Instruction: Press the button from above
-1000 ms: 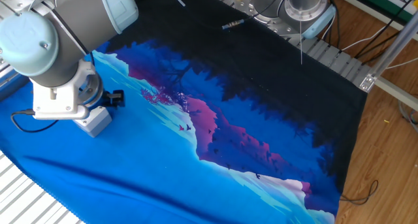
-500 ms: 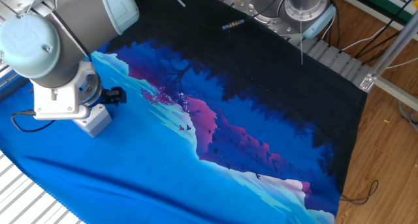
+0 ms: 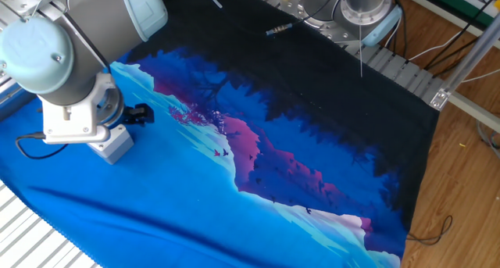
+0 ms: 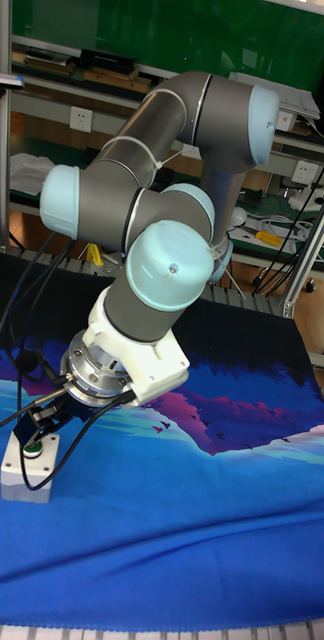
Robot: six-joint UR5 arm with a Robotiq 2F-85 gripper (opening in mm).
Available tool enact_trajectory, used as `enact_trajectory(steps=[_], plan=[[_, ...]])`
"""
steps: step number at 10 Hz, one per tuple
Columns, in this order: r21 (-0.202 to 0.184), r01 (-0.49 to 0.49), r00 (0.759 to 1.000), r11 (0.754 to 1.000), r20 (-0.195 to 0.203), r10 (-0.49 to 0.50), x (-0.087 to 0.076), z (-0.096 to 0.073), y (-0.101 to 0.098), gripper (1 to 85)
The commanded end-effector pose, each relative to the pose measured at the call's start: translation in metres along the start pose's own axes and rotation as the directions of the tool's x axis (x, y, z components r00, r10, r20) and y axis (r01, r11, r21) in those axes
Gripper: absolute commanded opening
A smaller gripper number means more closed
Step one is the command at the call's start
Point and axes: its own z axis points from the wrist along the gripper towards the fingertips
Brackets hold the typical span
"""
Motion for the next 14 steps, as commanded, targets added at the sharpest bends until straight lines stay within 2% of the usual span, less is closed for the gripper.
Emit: enact_trajectory(steps=[1,2,3,5,7,14], plan=[[-0.027,0.009,1.0,1.0,0.014,-0.009,-0.003,0.0,0.007,85.0],[-0.023,0.014,1.0,1.0,0.008,-0.013,-0.001,0.0,0.006,85.0],[-0.024,0.028,0.999,0.999,-0.024,-0.029,0.008,0.0,0.005,85.0],[-0.026,0.012,0.999,1.0,-0.04,-0.013,0.012,0.0,0.006,85.0],[-0.01,0.012,0.999,1.0,-0.044,-0.012,0.012,0.0,0.002,85.0],[-0.023,0.024,1.0,0.999,-0.01,-0.024,0.004,0.0,0.007,85.0]])
